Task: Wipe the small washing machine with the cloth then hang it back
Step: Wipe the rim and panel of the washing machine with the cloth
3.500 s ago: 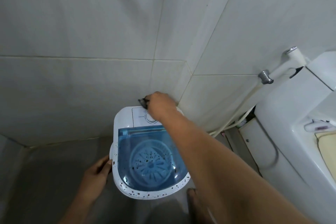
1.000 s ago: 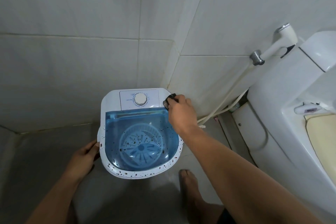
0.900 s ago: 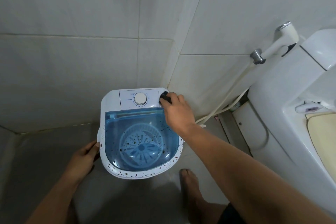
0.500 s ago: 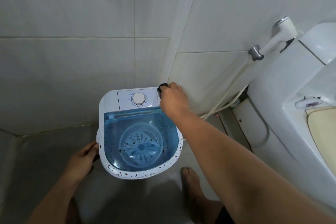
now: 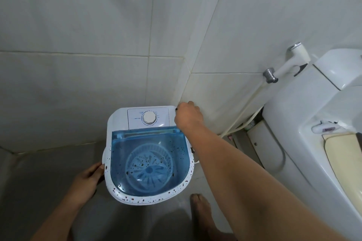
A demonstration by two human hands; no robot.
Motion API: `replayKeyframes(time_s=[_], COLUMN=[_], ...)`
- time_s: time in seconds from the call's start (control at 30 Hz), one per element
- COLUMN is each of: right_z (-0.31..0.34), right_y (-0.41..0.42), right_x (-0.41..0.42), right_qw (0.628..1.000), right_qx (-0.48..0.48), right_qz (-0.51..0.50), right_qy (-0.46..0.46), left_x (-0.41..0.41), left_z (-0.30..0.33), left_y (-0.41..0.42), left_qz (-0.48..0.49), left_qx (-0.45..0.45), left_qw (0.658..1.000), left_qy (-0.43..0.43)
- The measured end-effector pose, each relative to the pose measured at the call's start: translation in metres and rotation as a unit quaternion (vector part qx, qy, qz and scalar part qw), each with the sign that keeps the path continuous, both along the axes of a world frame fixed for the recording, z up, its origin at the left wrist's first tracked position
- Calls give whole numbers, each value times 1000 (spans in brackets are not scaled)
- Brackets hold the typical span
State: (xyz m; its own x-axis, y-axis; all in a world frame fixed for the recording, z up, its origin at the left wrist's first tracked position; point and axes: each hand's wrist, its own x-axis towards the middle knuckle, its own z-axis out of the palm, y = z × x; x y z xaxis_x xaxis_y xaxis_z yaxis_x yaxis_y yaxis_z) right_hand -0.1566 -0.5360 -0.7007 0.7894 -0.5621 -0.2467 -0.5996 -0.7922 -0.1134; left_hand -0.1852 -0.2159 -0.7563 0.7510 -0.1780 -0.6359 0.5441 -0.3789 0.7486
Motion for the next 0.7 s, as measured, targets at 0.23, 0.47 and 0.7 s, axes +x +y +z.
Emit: replayKeyframes(time_s=[0.23,0.47,0.7], right_z=[-12,-47,-47], right_y=[-16,12,9], right_x=[-2,-116,-158], right_qw=[996,962,965], right_qx=[64,141,150], right_qz=[-48,-80,-8], right_qy=[-32,-221,-214], left_x=[1,-1,-1], left_z=[2,2,-6], left_y=[-1,-1,0], left_qz=[-17,0,3], left_qx=[26,22,35], left_qw=[999,1000,999], left_qy=[-15,11,17])
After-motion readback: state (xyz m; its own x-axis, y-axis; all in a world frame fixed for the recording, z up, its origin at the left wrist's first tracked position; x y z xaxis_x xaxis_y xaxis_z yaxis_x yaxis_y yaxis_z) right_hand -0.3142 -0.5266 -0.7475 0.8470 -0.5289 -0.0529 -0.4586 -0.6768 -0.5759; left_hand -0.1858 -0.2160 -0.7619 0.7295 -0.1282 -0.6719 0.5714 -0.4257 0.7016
